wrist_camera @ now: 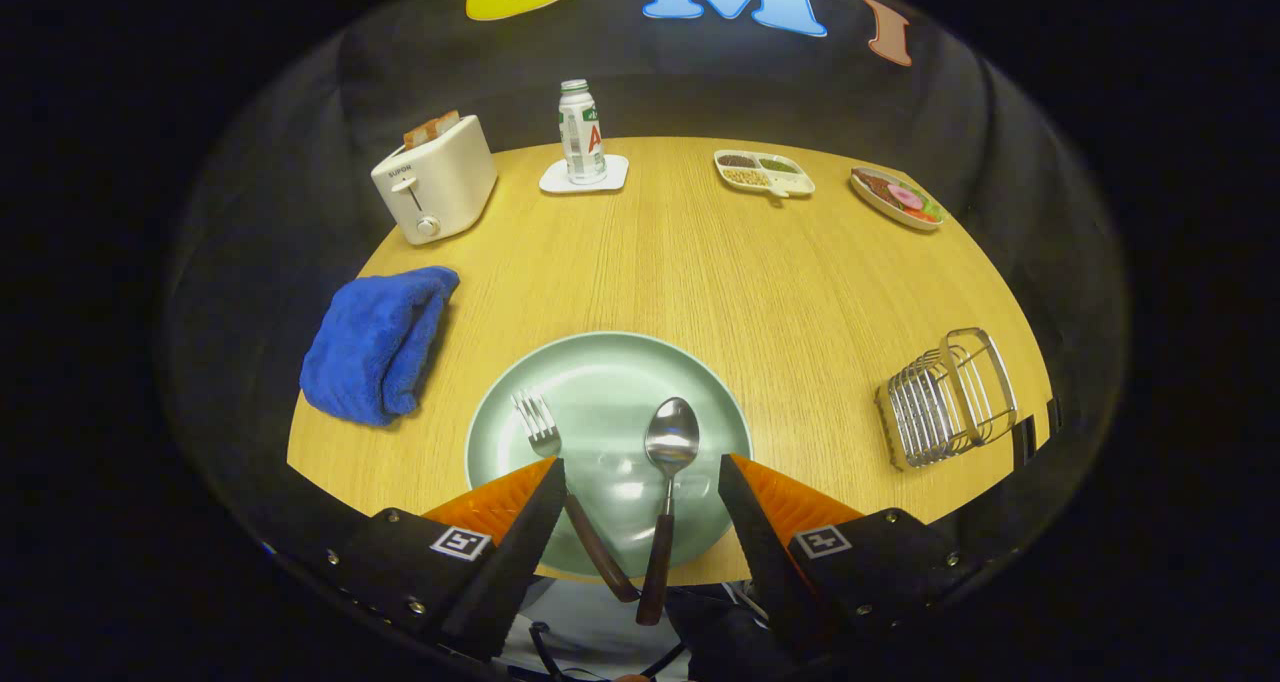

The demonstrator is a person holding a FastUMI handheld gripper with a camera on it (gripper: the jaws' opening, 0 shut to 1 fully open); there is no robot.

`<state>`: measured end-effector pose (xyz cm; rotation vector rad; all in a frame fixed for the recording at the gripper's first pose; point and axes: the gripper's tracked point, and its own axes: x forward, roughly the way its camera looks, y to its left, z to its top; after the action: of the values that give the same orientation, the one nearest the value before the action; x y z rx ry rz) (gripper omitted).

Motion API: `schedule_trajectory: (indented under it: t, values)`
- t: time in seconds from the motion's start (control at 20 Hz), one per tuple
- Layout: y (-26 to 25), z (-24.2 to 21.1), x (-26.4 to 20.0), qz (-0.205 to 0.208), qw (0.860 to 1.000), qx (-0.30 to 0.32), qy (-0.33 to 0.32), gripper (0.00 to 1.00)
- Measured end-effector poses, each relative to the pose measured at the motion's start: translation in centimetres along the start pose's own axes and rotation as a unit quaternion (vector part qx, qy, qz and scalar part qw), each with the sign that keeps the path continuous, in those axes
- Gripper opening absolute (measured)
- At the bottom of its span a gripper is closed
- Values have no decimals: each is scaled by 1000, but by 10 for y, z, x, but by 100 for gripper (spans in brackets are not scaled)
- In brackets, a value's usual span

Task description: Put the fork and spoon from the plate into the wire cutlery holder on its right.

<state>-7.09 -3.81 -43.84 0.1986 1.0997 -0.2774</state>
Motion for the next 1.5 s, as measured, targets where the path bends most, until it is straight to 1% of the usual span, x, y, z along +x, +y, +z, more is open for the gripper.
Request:
schedule_trajectory:
  t: [0.15, 0.3, 0.35, 0.4, 0.55, 0.7, 0.75, 0.8, 0.85, 0.9, 1.0, 1.05, 1.1, 1.15, 1.2, 1.3, 1.5]
  values:
    - [-1, -15, 12, -5, 1000, 2, 19, 95]
    - [2, -27, 22, 0, 999, 11, 37, 95]
    - [2, -26, 25, 3, 999, 22, 30, 94]
    - [0, -27, 29, 0, 999, 28, 36, 94]
    - [-2, -34, 36, -1, 998, 29, 51, 89]
    - [-8, -38, 40, -13, 998, 14, 67, 73]
    - [-7, -45, 41, -12, 997, 12, 81, 66]
    - [-3, -45, 40, -5, 996, 14, 85, 51]
    - [-1, -48, 41, -2, 996, 13, 92, 50]
    - [0, -46, 43, 4, 996, 7, 91, 27]
    - [-2, -49, 42, 3, 995, -3, 103, 22]
    - [-4, -47, 37, -4, 995, -9, 102, 22]
    - [1, -45, 41, 7, 995, -11, 98, 10]
    - [2, -44, 42, 9, 995, -16, 97, 10]
    - [1, -43, 42, 7, 995, -22, 97, 1]
    - [0, -43, 41, -1, 995, -22, 96, 1]
    - [3, -32, 35, -2, 997, -19, 81, 1]
